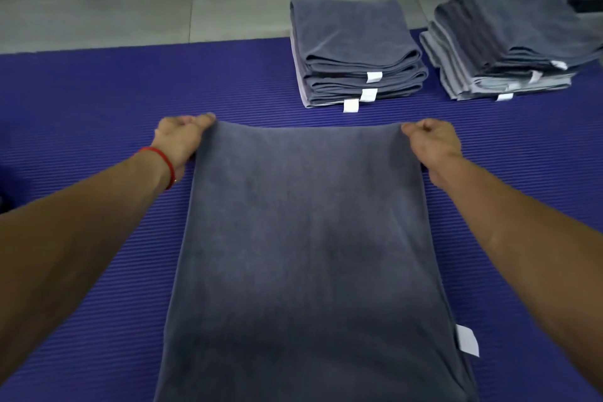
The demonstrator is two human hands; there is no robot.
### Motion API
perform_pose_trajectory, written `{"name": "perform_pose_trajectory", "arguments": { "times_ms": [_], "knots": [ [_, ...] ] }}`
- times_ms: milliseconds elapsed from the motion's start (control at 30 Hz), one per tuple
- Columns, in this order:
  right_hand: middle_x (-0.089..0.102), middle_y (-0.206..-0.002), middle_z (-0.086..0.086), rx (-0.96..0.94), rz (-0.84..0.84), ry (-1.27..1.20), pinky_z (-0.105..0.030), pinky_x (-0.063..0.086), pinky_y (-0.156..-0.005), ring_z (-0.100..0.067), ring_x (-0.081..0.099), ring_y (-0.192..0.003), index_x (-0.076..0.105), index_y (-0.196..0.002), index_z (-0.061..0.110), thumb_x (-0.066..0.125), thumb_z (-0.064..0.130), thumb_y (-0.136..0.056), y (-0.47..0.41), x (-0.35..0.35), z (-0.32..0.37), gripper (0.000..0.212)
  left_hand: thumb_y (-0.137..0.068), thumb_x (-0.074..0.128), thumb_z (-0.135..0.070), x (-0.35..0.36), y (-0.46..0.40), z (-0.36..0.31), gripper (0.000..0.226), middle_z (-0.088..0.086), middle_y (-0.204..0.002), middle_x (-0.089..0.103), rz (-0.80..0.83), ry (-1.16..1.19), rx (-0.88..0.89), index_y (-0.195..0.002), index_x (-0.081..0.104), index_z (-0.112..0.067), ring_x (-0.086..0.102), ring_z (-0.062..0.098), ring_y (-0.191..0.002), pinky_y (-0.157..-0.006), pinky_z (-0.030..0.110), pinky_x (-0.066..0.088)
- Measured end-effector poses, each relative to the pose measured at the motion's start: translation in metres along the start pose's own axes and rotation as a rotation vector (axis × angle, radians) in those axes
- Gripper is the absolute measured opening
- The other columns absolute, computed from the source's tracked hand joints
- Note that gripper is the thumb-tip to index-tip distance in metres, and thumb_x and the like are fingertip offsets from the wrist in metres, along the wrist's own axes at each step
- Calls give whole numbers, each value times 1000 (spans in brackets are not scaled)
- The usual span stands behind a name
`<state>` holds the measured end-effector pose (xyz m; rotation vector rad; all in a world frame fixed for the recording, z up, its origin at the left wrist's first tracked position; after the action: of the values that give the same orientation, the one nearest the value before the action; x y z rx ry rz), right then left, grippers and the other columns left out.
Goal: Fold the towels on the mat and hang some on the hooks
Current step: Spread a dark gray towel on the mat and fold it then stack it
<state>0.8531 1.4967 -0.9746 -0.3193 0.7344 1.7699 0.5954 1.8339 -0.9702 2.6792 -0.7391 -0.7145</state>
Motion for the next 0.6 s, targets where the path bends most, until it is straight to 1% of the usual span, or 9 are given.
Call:
{"name": "perform_pose_trajectory", "arguments": {
  "times_ms": [67, 133, 200, 233, 333, 433, 500, 533, 600],
  "knots": [
    [66, -82, 0, -12, 19, -61, -32, 50, -73, -15, 60, -78, 64, -78, 17, 71, 33, -92, -4, -5, -1, 22, -91, 71, -24, -5, -1, 0, 13, 2, -81, 71, 60, 121, -30, -85, 71, -13, 66, 17, -76, -77, 36, 58],
    [72, -93, -2, -38, 44, -104, -30, 54, -77, -15, 66, -85, 69, -91, 12, 76, 28, -90, -10, -14, -4, 17, -93, 66, -5, -14, -5, 6, 9, 3, -80, 72, 158, 87, -7, -86, 69, -8, 69, 16, -77, -71, 29, 61],
    [73, -97, -4, -81, 27, -91, -30, 57, -83, -14, 69, -88, 68, -98, 13, 80, 25, -88, -17, -22, -5, 19, -89, 69, 4, -26, -11, 10, 9, 12, -94, 72, 144, 5, 40, -98, 69, 0, 70, 22, -89, -71, 26, 63],
    [72, -95, -2, -99, 13, -81, -28, 57, -83, -11, 69, -85, 66, -94, 17, 81, 24, -87, -20, -24, -4, 18, -87, 71, 5, -28, -14, 11, 12, 11, -93, 72, 125, -10, 51, -98, 69, 1, 70, 22, -89, -70, 25, 62],
    [67, -87, 4, -109, -48, -35, -25, 55, -81, -6, 65, -78, 59, -86, 25, 84, 24, -84, -28, -17, -4, 24, -85, 73, 6, -22, -17, 11, 17, -1, -74, 72, 99, -50, 30, -82, 66, -10, 71, 17, -80, -66, 23, 62],
    [66, -89, 2, -109, -119, 43, -26, 55, -86, -12, 65, -84, 58, -95, 19, 82, 23, -85, -32, -3, -7, 27, -82, 80, 0, -12, -23, 12, 22, 8, -85, 68, 31, -58, -33, -79, 63, -14, 72, 28, -96, -67, 29, 63],
    [65, -97, -3, -167, -136, 132, -19, 53, -87, -17, 64, -92, 55, -102, 16, 77, 21, -89, -27, 3, -4, 26, -80, 85, -11, -10, -21, 6, 27, 5, -86, 66, -31, -165, -38, -84, 58, -18, 71, 26, -96, -68, 32, 61],
    [63, -104, -6, -236, -139, 240, -19, 50, -86, -21, 63, -98, 53, -107, 14, 73, 21, -92, -20, 5, 0, 26, -79, 86, -19, -10, -14, 2, 33, 4, -89, 64, -90, -293, -5, -91, 55, -19, 69, 25, -96, -72, 33, 57],
    [56, -125, -15, -483, -186, 585, -38, 48, -97, -33, 55, -116, 50, -122, 11, 65, 30, -96, 2, 13, 5, 36, -85, 78, -27, -8, 8, -5, 38, 13, -110, 60, -218, -586, 258, -106, 49, -14, 58, 32, -108, -89, 40, 49]
  ]
}}
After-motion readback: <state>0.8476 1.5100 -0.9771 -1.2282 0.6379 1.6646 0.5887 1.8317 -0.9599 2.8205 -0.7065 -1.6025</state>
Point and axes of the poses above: each hand's wrist, its own y-axis away from the middle knuckle, its own x-axis out of the palm, z = x × y, the point moved 2 cm from there along -y, towards the middle knuckle
